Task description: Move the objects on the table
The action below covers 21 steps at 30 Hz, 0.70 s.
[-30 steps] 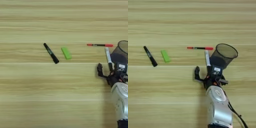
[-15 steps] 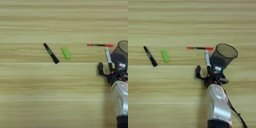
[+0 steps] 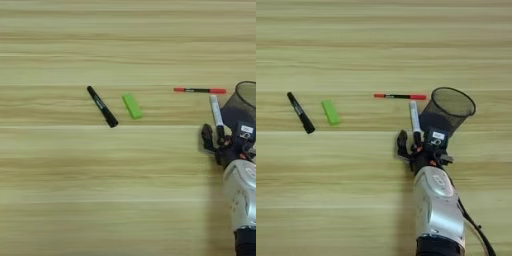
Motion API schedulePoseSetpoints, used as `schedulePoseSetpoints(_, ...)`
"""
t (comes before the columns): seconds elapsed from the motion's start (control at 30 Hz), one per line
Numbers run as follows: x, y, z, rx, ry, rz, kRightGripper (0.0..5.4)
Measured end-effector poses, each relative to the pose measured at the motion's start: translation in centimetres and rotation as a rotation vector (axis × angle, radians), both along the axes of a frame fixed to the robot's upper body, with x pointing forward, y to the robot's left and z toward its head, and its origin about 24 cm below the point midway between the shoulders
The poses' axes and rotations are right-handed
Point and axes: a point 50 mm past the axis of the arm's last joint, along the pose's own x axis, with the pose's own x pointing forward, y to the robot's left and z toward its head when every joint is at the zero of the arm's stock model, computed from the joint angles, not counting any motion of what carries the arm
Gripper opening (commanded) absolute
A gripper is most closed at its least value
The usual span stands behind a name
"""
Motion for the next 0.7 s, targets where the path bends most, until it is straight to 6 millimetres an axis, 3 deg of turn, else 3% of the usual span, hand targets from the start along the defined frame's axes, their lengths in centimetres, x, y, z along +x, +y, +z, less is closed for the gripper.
schedulePoseSetpoints(0.7, 0.88, 0.61, -0.07, 0.023, -0.001, 0.055, 0.91)
